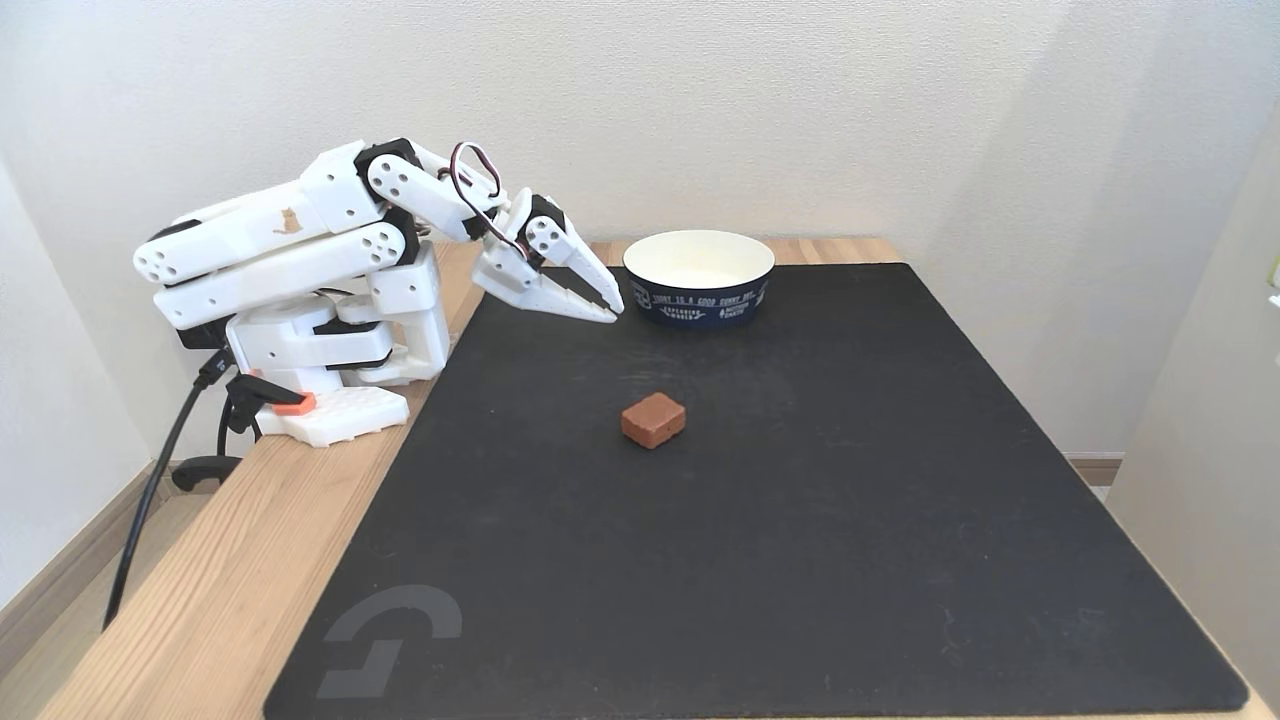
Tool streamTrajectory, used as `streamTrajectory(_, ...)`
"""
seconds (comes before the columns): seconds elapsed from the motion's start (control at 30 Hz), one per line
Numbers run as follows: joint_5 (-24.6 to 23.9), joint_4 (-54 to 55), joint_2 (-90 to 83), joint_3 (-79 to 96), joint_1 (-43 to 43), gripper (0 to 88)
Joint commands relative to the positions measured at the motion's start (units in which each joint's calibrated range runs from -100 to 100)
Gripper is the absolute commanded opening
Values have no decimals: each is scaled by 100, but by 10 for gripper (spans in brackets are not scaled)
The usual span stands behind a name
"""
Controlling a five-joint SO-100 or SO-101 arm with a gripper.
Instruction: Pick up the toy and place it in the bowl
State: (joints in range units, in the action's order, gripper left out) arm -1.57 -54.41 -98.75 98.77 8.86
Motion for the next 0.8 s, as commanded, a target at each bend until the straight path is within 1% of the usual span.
streamTrajectory(0.0,37,64,-83,69,-29,27)
streamTrajectory(0.03,37,64,-83,69,-37,28)
streamTrajectory(0.07,42,81,-83,69,-37,58)
streamTrajectory(0.2,11,73,-83,69,-54,225)
streamTrajectory(0.23,11,73,-83,69,-54,286)
streamTrajectory(0.27,11,81,-83,69,-54,306)
streamTrajectory(0.33,11,81,-75,69,-54,321)
streamTrajectory(0.5,6,107,-33,42,-113,325)
streamTrajectory(0.57,6,107,0,6,-439,326)
streamTrajectory(0.63,6,73,67,-148,-548,326)
streamTrajectory(0.67,6,64,209,-319,-581,327)
streamTrajectory(0.77,-5,47,1476,-1463,-598,327)
